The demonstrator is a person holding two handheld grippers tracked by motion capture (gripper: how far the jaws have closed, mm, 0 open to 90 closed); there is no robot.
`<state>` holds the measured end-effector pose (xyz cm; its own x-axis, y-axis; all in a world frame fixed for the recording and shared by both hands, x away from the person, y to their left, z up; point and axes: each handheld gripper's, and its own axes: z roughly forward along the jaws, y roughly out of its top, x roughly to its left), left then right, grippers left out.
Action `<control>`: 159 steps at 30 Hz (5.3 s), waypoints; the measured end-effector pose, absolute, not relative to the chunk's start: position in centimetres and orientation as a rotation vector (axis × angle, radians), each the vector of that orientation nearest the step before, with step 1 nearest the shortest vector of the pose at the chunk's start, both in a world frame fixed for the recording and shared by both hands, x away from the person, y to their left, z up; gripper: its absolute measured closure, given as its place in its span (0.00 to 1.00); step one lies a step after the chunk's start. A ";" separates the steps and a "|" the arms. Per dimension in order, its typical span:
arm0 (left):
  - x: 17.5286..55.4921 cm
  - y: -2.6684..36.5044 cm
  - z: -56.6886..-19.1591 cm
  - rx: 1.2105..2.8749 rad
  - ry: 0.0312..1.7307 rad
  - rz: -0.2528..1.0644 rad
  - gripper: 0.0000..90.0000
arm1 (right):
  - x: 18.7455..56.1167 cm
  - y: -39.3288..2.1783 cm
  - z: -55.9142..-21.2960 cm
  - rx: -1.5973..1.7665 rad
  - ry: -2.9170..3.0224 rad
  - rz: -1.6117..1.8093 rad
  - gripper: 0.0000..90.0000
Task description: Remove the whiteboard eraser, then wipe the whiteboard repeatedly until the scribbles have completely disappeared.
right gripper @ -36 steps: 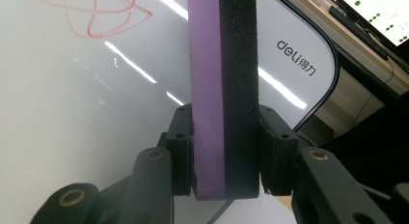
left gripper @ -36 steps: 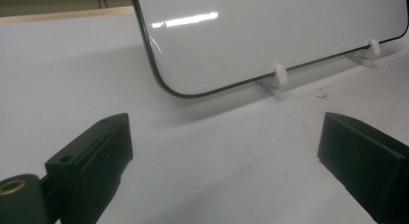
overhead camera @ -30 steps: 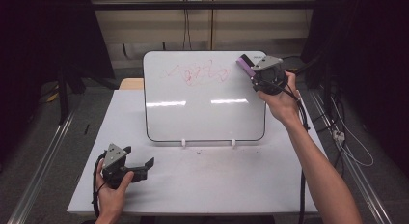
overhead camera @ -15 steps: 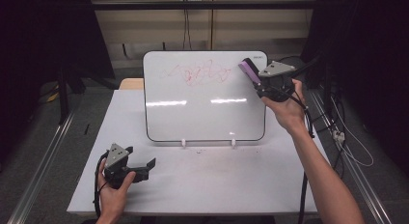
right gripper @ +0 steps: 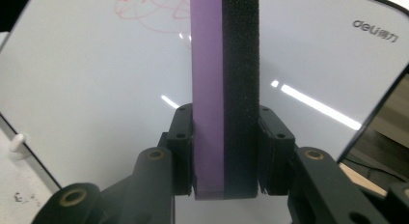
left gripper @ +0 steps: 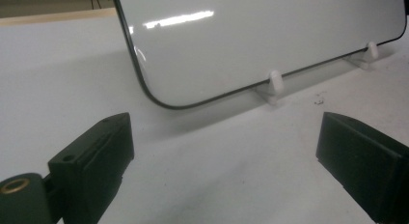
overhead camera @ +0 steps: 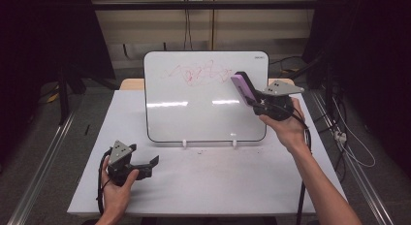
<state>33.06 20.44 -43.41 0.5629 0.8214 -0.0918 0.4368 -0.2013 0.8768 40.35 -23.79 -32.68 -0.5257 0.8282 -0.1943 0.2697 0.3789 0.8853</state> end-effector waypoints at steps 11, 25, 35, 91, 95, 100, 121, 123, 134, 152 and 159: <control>34.2 18.9 -42.0 1.792 0.940 0.494 0.05 | 38.5 -23.2 -35.8 0.984 1.975 1.308 0.72; 34.5 15.3 -40.4 1.781 0.821 0.394 0.05 | 36.0 -21.1 -37.7 0.983 1.964 1.433 0.72; 35.0 12.4 -39.5 1.718 0.777 0.400 0.04 | 34.7 -18.9 -39.3 0.955 1.947 1.540 0.72; 36.7 5.8 -39.9 1.494 0.837 0.227 0.45 | 33.9 -15.5 -41.8 1.013 1.998 1.666 0.54; 36.8 6.2 -39.7 1.501 0.841 0.221 0.45 | 33.9 -15.5 -41.8 1.025 2.020 1.643 0.41; 37.2 7.0 -39.5 1.497 0.848 0.241 0.45 | 34.0 -16.0 -41.8 1.041 2.034 1.624 0.27; 37.6 10.5 -37.7 1.636 0.821 0.408 0.45 | 32.3 -22.1 -41.6 1.135 1.911 1.404 0.04; 37.5 10.9 -37.4 1.656 0.824 0.435 0.45 | 32.2 -22.4 -41.6 1.137 1.910 1.390 0.04; 37.7 13.4 -36.5 1.699 0.862 0.524 0.46 | 30.5 -25.8 -43.1 1.197 1.886 1.257 0.06; 38.3 15.0 -34.9 1.782 0.838 0.660 0.46 | 29.1 -29.1 -43.7 1.290 1.790 1.232 0.06; 39.2 15.3 -34.2 1.802 0.852 0.733 0.46 | 29.0 -28.7 -43.7 1.265 1.806 1.236 0.06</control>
